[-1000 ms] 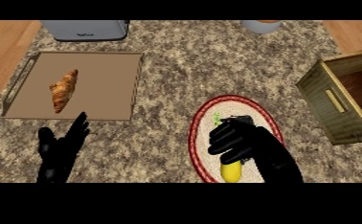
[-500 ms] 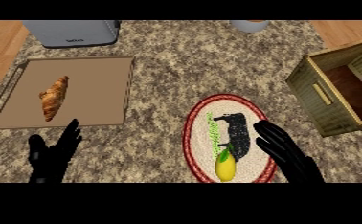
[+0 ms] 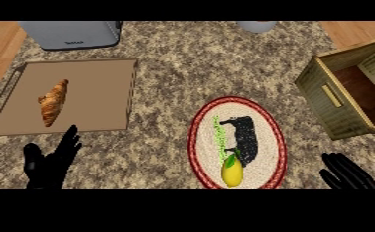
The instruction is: Pick the lemon from the placemat and place it in the basket
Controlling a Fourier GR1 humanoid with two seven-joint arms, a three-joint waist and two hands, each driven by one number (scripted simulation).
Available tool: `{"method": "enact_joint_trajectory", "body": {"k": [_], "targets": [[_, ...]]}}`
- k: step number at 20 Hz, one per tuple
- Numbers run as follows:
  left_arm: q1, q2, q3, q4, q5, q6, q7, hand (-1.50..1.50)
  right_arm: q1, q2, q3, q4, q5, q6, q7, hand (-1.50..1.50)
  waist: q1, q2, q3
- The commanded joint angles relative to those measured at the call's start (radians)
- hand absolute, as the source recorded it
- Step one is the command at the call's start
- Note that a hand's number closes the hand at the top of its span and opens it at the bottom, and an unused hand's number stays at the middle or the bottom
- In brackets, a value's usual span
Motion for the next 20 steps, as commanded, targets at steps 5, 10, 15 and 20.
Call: {"method": "enact_joint_trajectory", "body": {"k": [5, 10, 15, 20], "targets": [[-0.015, -0.005, -0.003, 0.038, 0.004, -0.003, 0.063, 0.0, 0.302, -0.227, -0.159, -0.252, 0.021, 0.134, 0.105, -1.5, 0.001, 0.008, -0.003], [0.028, -0.006, -0.018, 0.011, -0.019, -0.008, 0.046, 0.0, 0.397, -0.243, -0.245, -0.264, -0.003, 0.11, 0.084, -1.5, 0.035, 0.01, -0.001], [0.004, -0.018, -0.034, 0.008, -0.028, -0.027, 0.055, 0.0, 0.421, -0.196, -0.191, -0.278, 0.028, 0.08, 0.062, -1.5, 0.051, 0.013, -0.001], [-0.049, -0.027, -0.013, 0.056, -0.024, -0.044, 0.066, 0.0, 0.415, -0.141, -0.101, -0.245, 0.073, 0.043, 0.028, -1.5, 0.057, 0.015, -0.001]]}}
